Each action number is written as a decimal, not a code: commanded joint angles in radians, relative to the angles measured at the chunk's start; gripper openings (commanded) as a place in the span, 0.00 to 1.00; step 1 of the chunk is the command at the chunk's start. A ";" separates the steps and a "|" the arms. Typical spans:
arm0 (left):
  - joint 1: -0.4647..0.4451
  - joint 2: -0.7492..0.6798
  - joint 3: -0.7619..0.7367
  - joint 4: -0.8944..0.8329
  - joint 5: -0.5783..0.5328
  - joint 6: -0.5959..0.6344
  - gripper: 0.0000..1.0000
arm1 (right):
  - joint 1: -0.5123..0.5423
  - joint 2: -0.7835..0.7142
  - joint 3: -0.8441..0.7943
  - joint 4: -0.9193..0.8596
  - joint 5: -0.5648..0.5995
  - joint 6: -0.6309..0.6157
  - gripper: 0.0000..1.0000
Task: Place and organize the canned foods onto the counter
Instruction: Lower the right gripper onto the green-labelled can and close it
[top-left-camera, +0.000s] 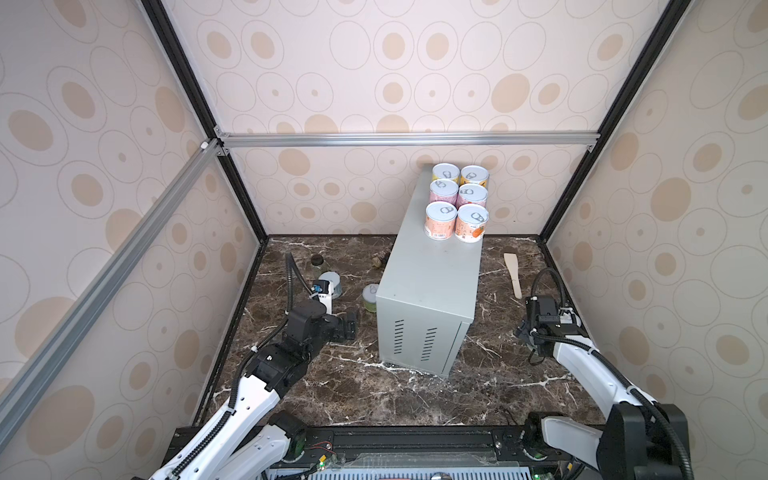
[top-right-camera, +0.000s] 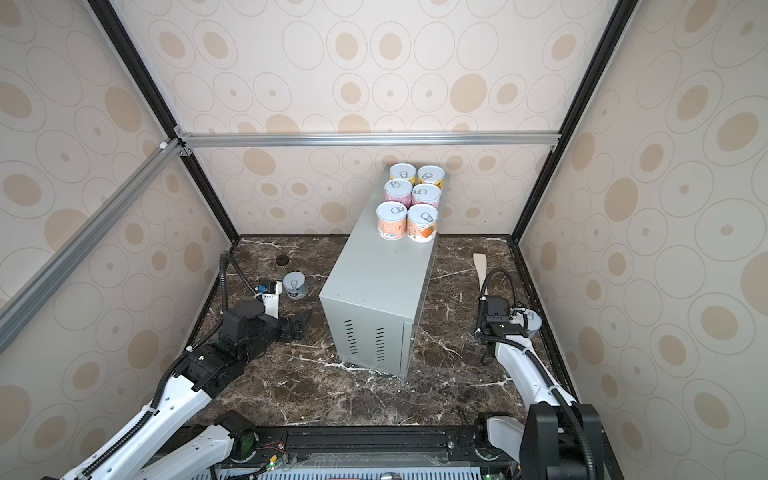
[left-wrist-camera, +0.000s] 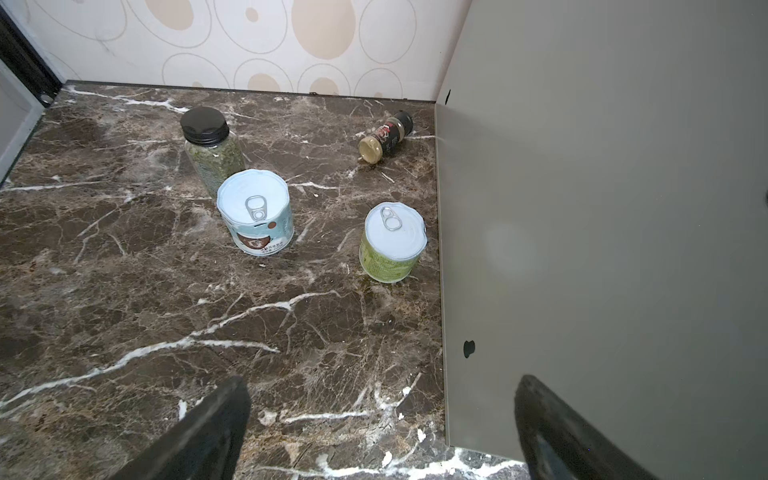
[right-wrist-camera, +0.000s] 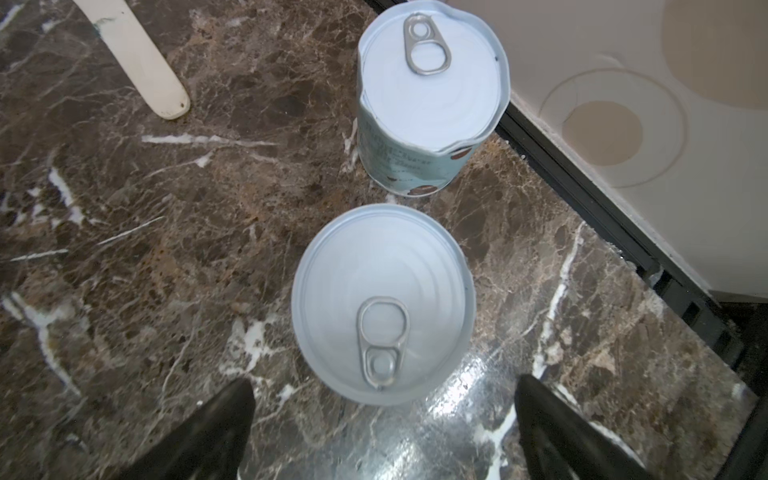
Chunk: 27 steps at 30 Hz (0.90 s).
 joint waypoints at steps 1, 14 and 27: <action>0.006 -0.006 -0.004 0.015 0.008 0.025 0.99 | -0.023 0.041 0.011 0.059 -0.014 -0.024 1.00; 0.006 0.017 -0.011 0.024 0.045 0.028 0.99 | -0.139 0.249 0.131 0.067 -0.138 -0.096 1.00; 0.006 0.024 -0.011 0.022 0.048 0.026 0.99 | -0.167 0.332 0.181 0.047 -0.194 -0.152 0.80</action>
